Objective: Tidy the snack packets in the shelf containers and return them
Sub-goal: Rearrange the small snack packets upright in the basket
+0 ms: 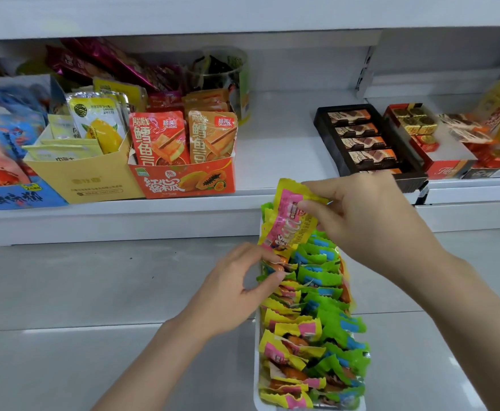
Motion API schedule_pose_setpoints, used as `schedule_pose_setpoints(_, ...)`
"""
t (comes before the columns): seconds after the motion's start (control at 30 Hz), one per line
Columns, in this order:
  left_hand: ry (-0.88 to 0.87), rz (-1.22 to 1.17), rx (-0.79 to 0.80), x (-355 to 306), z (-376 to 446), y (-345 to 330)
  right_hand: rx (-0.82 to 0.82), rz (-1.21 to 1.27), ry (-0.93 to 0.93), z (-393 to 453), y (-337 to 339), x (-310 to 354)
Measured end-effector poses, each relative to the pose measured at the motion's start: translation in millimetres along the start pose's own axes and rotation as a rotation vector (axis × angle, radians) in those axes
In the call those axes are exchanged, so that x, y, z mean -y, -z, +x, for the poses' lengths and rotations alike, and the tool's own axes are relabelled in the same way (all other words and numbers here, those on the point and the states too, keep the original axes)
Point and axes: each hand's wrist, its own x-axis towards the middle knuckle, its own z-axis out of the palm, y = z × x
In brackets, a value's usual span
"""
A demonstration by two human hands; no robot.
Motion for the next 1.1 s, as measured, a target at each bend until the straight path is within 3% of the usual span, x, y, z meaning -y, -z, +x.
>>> schedule_pose_setpoints(0.17, 0.011, -0.054, -0.021, -2, 5, 0, 0.127, -0.072, -0.089, 5, -28, 12)
schedule_pose_setpoints(0.4, 0.061, -0.173, -0.008, 3, 4, 0, 0.019, -0.102, -0.136, 23, -18, -12)
schedule_pose_setpoints(0.63, 0.091, -0.267, -0.033, 4, 0, -8, 0.160, -0.108, -0.162, 13, -45, -18)
schedule_pose_setpoints(0.8, 0.112, -0.261, -0.012, 4, 2, -8, 0.126, -0.214, -0.112, 15, -17, -19)
schedule_pose_setpoints(0.93, 0.113, -0.255, -0.020, 2, 6, -9, 0.232, -0.294, -0.100, 9, -32, -9)
schedule_pose_setpoints(1.1, 0.093, -0.270, -0.075, 2, 2, -10, 0.348, -0.214, -0.247, 6, -55, -16)
